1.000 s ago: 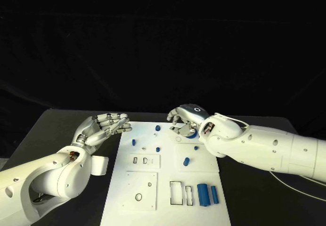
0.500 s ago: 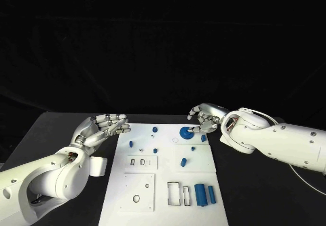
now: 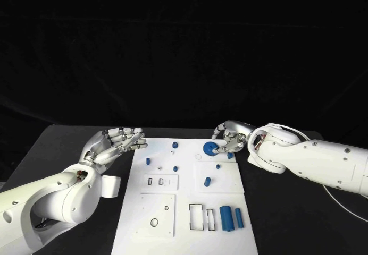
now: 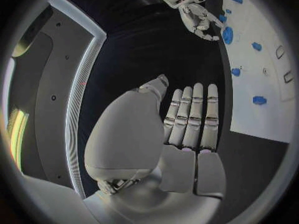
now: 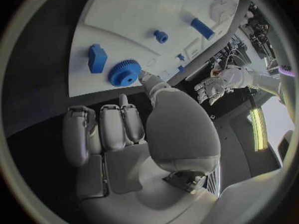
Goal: Assemble the parts on the task board
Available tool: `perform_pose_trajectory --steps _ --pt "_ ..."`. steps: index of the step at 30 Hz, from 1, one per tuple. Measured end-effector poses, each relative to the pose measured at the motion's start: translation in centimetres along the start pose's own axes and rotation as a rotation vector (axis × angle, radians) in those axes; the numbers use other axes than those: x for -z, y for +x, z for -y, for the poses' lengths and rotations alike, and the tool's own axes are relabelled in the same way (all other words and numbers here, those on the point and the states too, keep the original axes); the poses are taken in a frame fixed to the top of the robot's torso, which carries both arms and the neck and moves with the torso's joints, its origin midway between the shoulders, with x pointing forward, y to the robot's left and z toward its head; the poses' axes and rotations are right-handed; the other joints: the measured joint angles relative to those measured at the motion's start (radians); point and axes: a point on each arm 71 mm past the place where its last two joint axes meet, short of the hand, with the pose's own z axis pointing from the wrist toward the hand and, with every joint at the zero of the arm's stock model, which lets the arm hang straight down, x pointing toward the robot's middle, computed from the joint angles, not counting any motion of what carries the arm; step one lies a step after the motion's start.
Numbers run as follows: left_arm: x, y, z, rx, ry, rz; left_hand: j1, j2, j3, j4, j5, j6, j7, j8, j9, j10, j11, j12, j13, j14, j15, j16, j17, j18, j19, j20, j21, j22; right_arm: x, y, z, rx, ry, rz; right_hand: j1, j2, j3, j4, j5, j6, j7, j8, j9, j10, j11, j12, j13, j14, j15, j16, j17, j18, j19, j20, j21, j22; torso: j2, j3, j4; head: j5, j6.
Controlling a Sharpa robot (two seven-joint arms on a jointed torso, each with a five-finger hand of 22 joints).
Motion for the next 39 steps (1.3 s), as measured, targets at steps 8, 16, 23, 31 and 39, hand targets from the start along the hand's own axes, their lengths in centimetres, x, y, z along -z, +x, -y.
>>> perform_pose_trajectory --steps 8,16,23,31,39 --pt "0.0 0.0 0.0 0.000 0.000 0.000 0.000 0.000 0.000 0.000 0.000 0.000 0.000 0.000 0.000 0.000 0.000 0.000 0.000 0.000 0.000 0.000 0.000 0.000 0.000 0.000 0.000 0.000 -0.4 0.8 -0.2 0.011 -0.002 -0.011 0.013 0.005 0.000 0.000 0.000 0.000 0.000 0.008 0.002 0.007 0.000 0.013 0.000 0.000 0.000 0.000 -0.001 0.000 0.007 0.000 0.001 0.000 0.000 -0.0005 -0.0001 0.001 -0.003" --pt "0.0 0.0 0.0 0.000 -0.001 0.000 0.000 0.000 0.003 -0.003 0.000 0.000 0.000 0.000 0.000 0.000 0.000 -0.007 0.000 0.000 0.000 0.000 0.001 0.000 0.000 0.000 0.000 -0.001 -0.8 1.3 -0.4 0.028 -0.006 -0.012 0.021 0.013 0.003 0.003 0.000 0.000 0.000 0.015 0.002 0.011 -0.004 0.019 0.000 0.000 0.000 0.000 -0.001 0.000 0.007 0.000 0.005 0.000 0.000 0.0000 -0.0001 0.003 -0.005" --pt "0.0 0.0 0.0 0.001 -0.001 0.000 0.000 0.000 0.003 -0.003 0.000 0.000 0.000 0.000 0.000 0.000 0.000 -0.007 0.000 0.000 0.000 0.000 0.001 0.000 0.000 0.000 0.000 -0.001 -1.1 1.7 -0.5 0.042 -0.010 -0.010 0.025 0.017 0.013 0.004 0.000 0.003 -0.003 0.019 0.002 0.016 -0.002 0.027 0.000 0.000 0.000 0.000 -0.002 -0.002 0.011 -0.004 0.005 0.000 0.000 0.0006 -0.0003 0.005 -0.008" --pt "0.0 -0.1 0.0 0.000 -0.002 0.000 0.000 0.000 0.003 -0.003 0.000 0.000 0.000 0.000 0.000 0.000 0.000 -0.007 0.000 0.000 0.000 0.000 0.001 0.000 0.000 0.000 0.000 -0.001 -1.3 1.6 -0.4 0.061 -0.011 0.003 0.044 0.022 0.048 -0.003 -0.018 0.015 -0.004 0.026 -0.002 0.027 -0.002 0.039 0.000 0.000 0.000 0.000 -0.002 -0.010 0.014 0.000 0.009 0.000 0.000 0.0007 -0.0003 0.006 -0.012" --pt "-0.1 -0.2 -0.1 -0.001 -0.004 0.002 0.000 0.000 0.003 -0.003 0.000 0.000 0.000 0.000 -0.001 0.000 0.000 -0.007 0.000 0.000 0.000 0.000 0.001 0.000 0.000 0.000 0.000 -0.001 -1.2 1.5 -0.2 0.091 -0.017 0.015 0.055 0.013 0.108 -0.023 -0.022 0.037 -0.001 0.024 -0.017 0.038 -0.005 0.055 0.000 0.000 0.000 0.004 -0.004 -0.010 0.014 0.000 0.021 0.000 0.000 0.0006 -0.0011 0.006 -0.015"
